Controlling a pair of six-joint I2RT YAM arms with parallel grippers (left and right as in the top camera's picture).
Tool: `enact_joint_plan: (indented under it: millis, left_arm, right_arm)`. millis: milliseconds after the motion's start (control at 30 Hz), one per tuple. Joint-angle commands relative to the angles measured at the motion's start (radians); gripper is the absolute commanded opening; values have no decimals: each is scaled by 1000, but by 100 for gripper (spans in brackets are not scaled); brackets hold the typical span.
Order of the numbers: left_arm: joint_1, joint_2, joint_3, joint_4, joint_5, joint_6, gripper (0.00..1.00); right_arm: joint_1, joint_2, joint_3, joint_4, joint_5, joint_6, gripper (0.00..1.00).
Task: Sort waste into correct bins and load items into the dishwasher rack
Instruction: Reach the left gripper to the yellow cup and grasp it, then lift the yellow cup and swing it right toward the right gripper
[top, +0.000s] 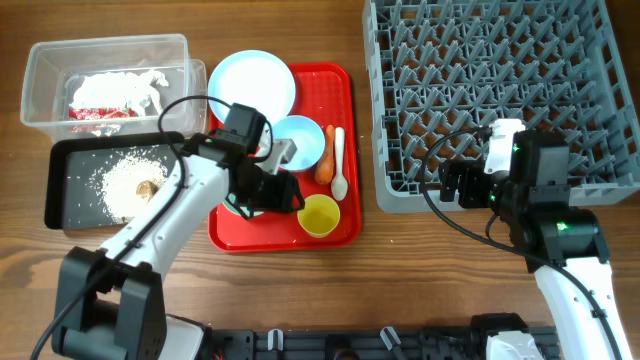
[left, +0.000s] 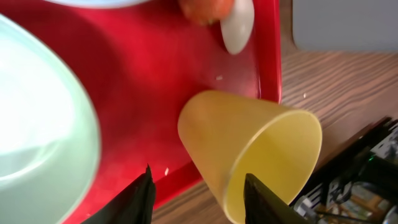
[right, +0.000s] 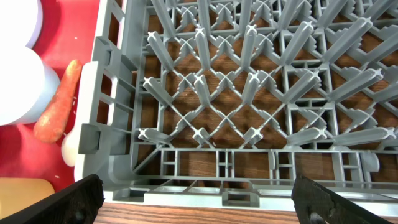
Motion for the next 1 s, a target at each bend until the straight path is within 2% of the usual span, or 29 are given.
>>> enact_joint_plan:
  millis: [0,67,100,167,300,433,567,667,767,967]
  left_arm:
    - [-68,-22,15,-13,-111,19,46]
    - [-100,-21,15,-12,-165,18,44]
    - [-117,-20,15,-10,-196,18,39]
    - [-133,-20,15,-6,-237,13,20]
    - [-133,-20,15,35,-245,-8,4]
    - [-131,-20,15,80,-244,-62,4]
    - [-112,-44,33,61,-201,-64,4]
    - [-51,-90,69,57,-86,-64,4]
    - [43,-137,89,112,109,-64,4]
    - [239,-134,89,290,606,-132,4]
  right_arm:
    - [2,3,25,-1,-10,6,100]
    - [2,3,25,-1,-10,6,100]
    - [2,3,25,-1,-10,5,100]
    - [2,3,25,-1,-10,5,100]
    - [2,3,25,-1,-10,5,100]
    - [2,3,25,-1,-10,5,100]
    - [2,3,25,-1,-10,6,100]
    - [2,3,25,12,-10,9,100]
    - [2,3,25,54,-25,48,100]
    - [2,5,25,202,-435,-71,100]
